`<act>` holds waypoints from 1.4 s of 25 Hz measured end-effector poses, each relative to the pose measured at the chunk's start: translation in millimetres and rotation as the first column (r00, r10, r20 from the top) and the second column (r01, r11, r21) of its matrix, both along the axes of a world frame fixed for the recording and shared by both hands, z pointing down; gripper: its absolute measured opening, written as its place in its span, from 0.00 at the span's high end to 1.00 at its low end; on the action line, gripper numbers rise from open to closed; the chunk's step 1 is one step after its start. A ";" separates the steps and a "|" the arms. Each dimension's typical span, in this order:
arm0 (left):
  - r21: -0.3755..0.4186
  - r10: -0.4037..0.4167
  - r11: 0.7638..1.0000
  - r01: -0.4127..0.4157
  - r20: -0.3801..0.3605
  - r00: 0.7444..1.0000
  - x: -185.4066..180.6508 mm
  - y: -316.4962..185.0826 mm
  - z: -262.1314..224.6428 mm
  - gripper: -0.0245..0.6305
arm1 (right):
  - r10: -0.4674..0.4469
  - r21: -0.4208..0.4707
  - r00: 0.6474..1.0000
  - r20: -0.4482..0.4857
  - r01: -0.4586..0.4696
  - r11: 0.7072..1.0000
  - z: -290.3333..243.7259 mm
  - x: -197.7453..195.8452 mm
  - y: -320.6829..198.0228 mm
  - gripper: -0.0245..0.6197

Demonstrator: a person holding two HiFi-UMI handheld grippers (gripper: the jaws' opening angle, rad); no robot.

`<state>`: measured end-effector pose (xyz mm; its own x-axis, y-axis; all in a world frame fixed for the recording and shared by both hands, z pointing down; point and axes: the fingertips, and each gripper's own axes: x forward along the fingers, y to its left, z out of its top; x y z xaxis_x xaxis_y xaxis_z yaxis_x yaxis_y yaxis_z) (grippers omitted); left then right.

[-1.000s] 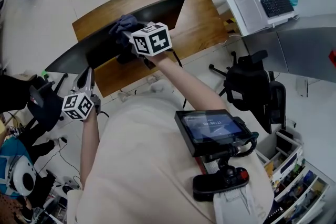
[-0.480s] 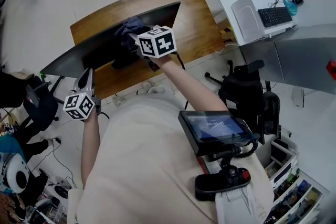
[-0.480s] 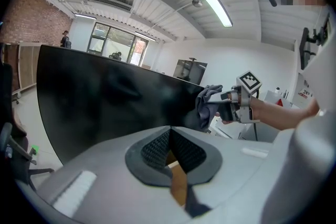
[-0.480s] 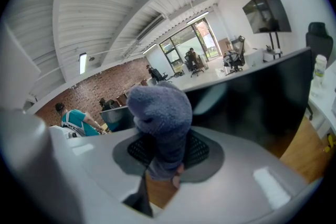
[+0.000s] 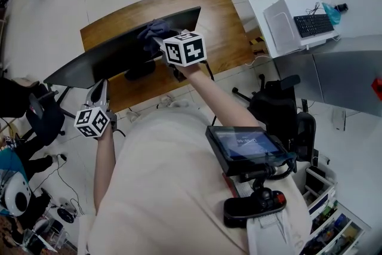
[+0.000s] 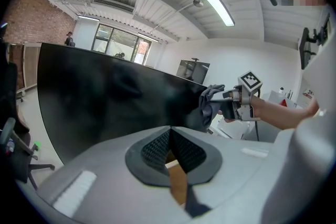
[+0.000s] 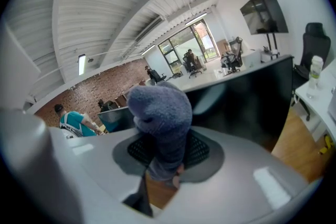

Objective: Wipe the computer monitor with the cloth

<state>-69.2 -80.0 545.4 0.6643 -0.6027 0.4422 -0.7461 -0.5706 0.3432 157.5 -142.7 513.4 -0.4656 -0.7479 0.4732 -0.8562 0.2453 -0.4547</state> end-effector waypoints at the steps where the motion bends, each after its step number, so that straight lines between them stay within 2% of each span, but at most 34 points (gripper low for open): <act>1: 0.001 -0.003 1.000 0.003 0.001 1.000 3.0 1.5 0.4 0.99 | 0.009 0.008 1.000 0.000 -0.009 1.000 -2.9 5.5 2.4 0.80; 7: 0.014 -0.035 0.999 0.035 0.006 0.999 18.0 7.3 -2.3 0.99 | 0.003 0.140 0.999 0.039 -0.008 0.990 -42.6 33.8 28.5 0.80; 9: 0.022 -0.058 0.998 0.058 0.003 0.998 14.4 4.9 -3.0 0.99 | 0.001 0.205 1.000 -0.002 0.000 0.979 -50.8 36.9 36.5 0.80; 12: 0.016 -0.092 0.996 0.092 -0.008 0.996 3.3 2.5 2.9 0.99 | -0.004 0.297 0.993 -0.115 0.038 0.954 -47.4 31.7 50.7 0.79; 14: 0.003 -0.111 0.994 0.111 -0.008 0.994 -3.7 5.2 12.5 0.99 | -0.014 0.322 0.983 -0.183 0.074 0.944 -33.0 25.9 61.2 0.79; 21: -0.042 -0.143 0.989 0.143 0.006 0.990 -16.7 21.8 49.7 0.99 | -0.020 0.250 0.975 -0.221 0.077 0.965 31.6 22.0 83.7 0.79; 28: -0.020 -0.178 0.984 0.179 0.038 0.983 -31.3 25.2 72.4 0.99 | -0.058 0.204 0.973 -0.224 0.106 0.973 75.6 10.7 90.5 0.79; 35: -0.053 -0.170 0.984 0.170 0.012 0.985 -26.4 34.8 91.6 0.99 | -0.070 0.139 0.970 -0.235 0.105 0.985 116.9 14.8 102.4 0.79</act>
